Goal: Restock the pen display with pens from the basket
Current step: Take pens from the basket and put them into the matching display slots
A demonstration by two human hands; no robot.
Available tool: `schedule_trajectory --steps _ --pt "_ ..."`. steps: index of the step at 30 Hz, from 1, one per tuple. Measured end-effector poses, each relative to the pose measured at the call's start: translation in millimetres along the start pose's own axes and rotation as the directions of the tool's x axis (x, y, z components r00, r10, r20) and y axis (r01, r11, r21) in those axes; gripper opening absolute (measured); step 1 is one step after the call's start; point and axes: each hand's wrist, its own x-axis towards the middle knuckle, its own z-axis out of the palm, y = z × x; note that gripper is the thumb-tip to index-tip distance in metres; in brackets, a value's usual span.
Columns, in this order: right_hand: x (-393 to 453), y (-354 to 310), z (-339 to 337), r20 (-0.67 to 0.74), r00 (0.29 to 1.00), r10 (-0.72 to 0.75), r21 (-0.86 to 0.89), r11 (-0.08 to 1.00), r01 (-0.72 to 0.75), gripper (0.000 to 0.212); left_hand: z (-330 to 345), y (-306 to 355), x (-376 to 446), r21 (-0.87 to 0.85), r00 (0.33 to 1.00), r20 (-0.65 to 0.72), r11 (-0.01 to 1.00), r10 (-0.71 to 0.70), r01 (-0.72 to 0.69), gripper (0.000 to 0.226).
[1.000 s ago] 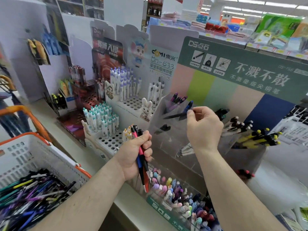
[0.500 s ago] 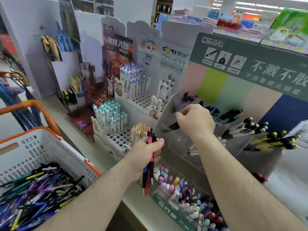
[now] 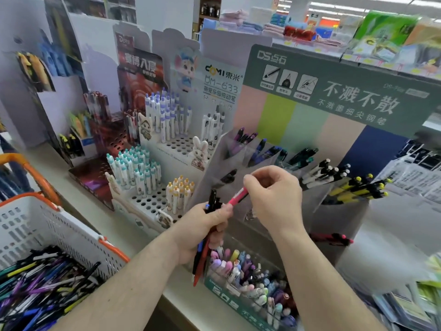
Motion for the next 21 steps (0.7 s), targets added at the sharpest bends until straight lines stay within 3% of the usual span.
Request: schedule_trajectory --steps 4,7,9,11,15,18,21 --pt "3.4 7.7 -20.0 -0.215 0.961 0.175 0.277 0.954 -0.112 0.014 1.5 5.2 3.4 -0.388 0.994 -0.078 0.917 0.07 -0.095 0.022" --pt "3.9 14.3 -23.9 -0.218 0.923 0.318 0.402 0.891 -0.212 0.014 4.1 9.7 7.5 -0.564 0.988 -0.078 0.811 0.137 -0.157 0.02" --pt "0.3 17.6 -23.7 -0.195 0.921 0.336 0.405 0.883 -0.236 0.014 5.1 11.0 11.8 -0.639 0.985 -0.016 0.756 0.173 -0.143 0.029" --pt "-4.2 20.0 -24.8 -0.198 0.924 0.327 0.391 0.891 -0.231 0.013 5.9 11.1 16.0 -0.673 0.981 0.032 0.73 0.191 -0.12 0.042" --pt "-9.8 23.0 -36.7 -0.223 0.925 0.309 0.425 0.884 -0.193 0.006 15.8 9.5 23.8 -0.683 0.98 0.097 0.728 0.175 -0.062 0.043" --pt "-13.7 22.4 -55.9 -0.292 0.915 0.277 0.432 0.892 -0.133 0.01 34.1 7.9 29.2 -0.654 0.989 0.094 0.756 0.116 -0.027 0.028" --pt "-17.6 22.8 -89.5 -0.452 0.862 0.229 0.419 0.908 -0.022 0.013 56.2 6.9 35.5 -0.568 0.997 0.071 0.823 0.039 0.008 0.012"
